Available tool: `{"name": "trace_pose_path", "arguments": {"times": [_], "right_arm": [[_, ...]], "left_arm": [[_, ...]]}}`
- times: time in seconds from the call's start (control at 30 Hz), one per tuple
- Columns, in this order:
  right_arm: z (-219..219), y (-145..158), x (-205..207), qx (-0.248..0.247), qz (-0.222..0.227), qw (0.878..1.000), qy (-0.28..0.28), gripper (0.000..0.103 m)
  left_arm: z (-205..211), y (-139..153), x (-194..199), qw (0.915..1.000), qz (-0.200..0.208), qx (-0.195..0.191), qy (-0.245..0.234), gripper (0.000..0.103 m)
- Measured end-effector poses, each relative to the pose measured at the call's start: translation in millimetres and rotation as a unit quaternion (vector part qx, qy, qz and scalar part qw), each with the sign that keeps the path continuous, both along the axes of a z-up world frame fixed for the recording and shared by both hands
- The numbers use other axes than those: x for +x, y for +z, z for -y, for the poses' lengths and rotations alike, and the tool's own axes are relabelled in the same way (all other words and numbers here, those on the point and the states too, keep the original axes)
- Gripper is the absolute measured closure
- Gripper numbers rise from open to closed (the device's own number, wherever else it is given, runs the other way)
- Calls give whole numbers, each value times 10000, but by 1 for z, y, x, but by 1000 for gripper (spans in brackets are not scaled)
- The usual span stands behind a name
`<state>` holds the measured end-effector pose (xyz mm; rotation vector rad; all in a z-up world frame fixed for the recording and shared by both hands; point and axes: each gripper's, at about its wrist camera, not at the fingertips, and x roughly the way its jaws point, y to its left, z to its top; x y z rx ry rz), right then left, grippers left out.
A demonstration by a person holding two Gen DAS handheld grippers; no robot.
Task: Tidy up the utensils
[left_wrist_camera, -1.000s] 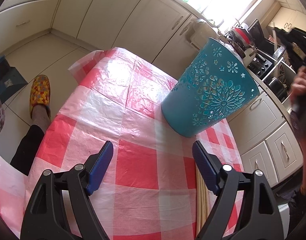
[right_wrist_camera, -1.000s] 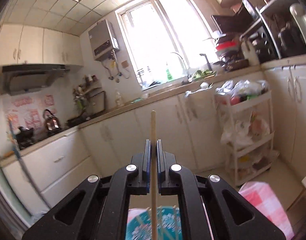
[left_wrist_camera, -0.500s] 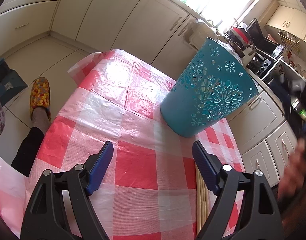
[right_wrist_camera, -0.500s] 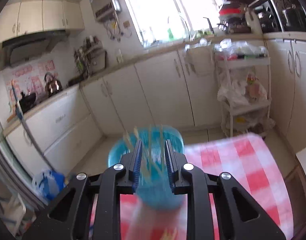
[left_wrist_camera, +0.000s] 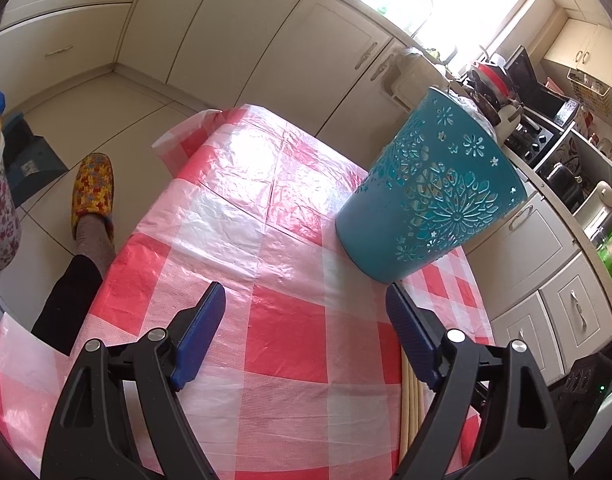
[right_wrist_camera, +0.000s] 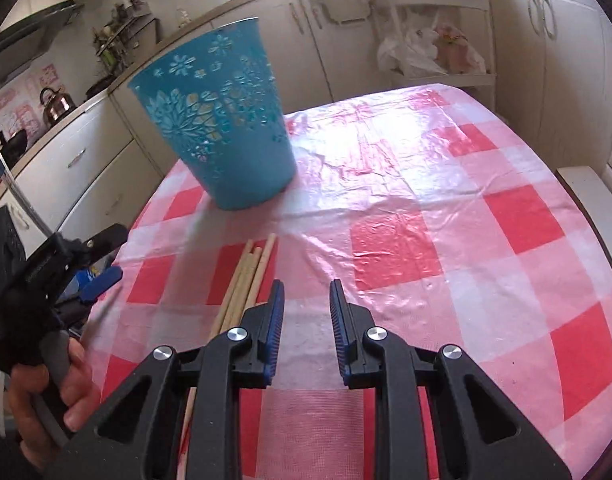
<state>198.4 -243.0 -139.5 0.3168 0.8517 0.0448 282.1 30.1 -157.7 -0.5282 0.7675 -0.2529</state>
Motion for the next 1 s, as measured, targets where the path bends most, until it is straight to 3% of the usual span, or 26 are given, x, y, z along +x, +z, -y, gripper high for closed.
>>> {"name": "trace_pose_path", "arguments": {"times": [0.3, 1.0], "right_arm": [[-1, 3, -9, -269, 126, 9994, -205, 65], [2, -6, -1, -333, -253, 9985, -366, 61]], "left_arm": [[-2, 1, -2, 10000, 51, -34, 33, 22], [-5, -1, -4, 9999, 62, -89, 54, 17]]}}
